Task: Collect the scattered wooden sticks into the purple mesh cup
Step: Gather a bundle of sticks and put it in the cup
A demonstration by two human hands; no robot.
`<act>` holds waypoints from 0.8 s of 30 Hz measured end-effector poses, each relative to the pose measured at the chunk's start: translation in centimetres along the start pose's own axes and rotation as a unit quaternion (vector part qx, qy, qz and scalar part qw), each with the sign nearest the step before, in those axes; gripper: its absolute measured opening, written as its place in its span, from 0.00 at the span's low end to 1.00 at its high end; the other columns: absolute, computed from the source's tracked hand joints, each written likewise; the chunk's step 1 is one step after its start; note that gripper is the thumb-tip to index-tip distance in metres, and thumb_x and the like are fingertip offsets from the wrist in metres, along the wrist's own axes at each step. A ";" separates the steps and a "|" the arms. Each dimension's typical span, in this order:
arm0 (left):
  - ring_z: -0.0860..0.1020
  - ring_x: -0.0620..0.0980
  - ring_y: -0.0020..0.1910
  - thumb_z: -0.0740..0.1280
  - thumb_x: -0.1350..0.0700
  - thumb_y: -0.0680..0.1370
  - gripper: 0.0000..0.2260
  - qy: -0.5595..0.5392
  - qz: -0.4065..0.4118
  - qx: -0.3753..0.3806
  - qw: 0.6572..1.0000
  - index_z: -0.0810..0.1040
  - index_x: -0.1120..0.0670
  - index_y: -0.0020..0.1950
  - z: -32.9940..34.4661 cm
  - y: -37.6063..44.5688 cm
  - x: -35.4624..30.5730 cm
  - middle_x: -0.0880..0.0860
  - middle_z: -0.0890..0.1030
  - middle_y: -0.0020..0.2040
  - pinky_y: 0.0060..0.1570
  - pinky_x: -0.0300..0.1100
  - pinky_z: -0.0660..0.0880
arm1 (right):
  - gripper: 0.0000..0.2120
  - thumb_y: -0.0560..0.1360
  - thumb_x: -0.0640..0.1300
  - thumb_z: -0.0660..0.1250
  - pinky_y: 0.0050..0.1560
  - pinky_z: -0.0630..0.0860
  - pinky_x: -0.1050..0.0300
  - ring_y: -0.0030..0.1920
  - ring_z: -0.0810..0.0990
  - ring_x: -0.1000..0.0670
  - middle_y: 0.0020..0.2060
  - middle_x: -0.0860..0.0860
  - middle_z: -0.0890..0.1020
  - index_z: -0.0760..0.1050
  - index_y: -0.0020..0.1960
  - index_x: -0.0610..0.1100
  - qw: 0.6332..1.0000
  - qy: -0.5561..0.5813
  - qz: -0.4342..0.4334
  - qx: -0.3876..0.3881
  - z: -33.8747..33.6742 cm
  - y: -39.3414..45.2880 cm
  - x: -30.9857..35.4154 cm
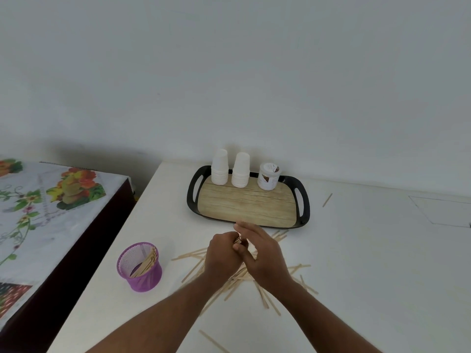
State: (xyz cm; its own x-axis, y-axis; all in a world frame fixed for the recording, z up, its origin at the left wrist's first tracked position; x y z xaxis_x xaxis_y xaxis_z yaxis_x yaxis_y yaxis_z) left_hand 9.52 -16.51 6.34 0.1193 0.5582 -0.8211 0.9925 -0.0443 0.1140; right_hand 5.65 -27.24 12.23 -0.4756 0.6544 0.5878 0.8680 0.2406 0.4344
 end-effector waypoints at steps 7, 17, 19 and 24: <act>0.75 0.49 0.27 0.67 0.61 0.74 0.09 -0.004 -0.011 0.018 1.000 0.68 0.51 0.45 0.3 -1.0 0.6 0.50 0.78 0.29 0.26 0.40 0.68 | 0.10 0.74 0.35 0.76 0.49 0.83 0.59 0.49 0.84 0.59 0.47 0.55 0.87 0.87 0.52 0.45 0.999 0.026 -0.034 -0.012 -0.7 -0.6 0.4; 0.76 0.45 0.31 0.65 0.51 0.81 0.09 0.087 0.096 0.098 0.987 0.71 0.47 0.61 1.5 -1.5 -1.0 0.47 0.78 0.33 0.33 0.42 0.73 | 0.12 0.72 0.35 0.78 0.46 0.81 0.69 0.43 0.86 0.60 0.39 0.62 0.87 0.87 0.45 0.52 0.980 0.115 0.162 -0.010 -1.4 -1.0 -5.0; 0.80 0.50 0.39 0.63 0.47 0.83 0.09 0.154 0.100 0.104 0.977 0.74 0.49 0.59 1.5 -1.6 -0.8 0.49 0.82 0.40 0.39 0.47 0.76 | 0.12 0.72 0.35 0.78 0.46 0.80 0.70 0.42 0.86 0.60 0.39 0.62 0.87 0.86 0.44 0.53 0.976 0.127 0.178 -0.014 -1.7 -1.1 -5.5; 0.80 0.55 0.42 0.59 0.45 0.84 0.11 0.206 0.101 0.111 0.967 0.73 0.50 0.59 1.4 -2.4 -0.5 0.52 0.82 0.44 0.43 0.51 0.77 | 0.07 0.72 0.37 0.79 0.46 0.81 0.66 0.43 0.87 0.57 0.40 0.58 0.88 0.87 0.45 0.48 0.965 0.149 0.213 0.028 -1.3 -1.6 -6.2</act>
State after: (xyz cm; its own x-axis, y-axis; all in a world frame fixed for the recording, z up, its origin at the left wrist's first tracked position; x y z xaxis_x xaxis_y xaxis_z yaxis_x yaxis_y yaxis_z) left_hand 7.12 -17.87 5.66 0.3360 0.8005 -0.4964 0.9369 -0.3380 0.0890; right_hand 7.00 -32.61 8.83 -0.0873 0.4686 0.8791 0.9962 0.0390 0.0781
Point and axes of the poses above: each hand's wrist, its own y-axis towards the middle knuckle, its own z-axis out of the palm, x = y × z, the point moved 10 cm from there along y, towards the middle knuckle
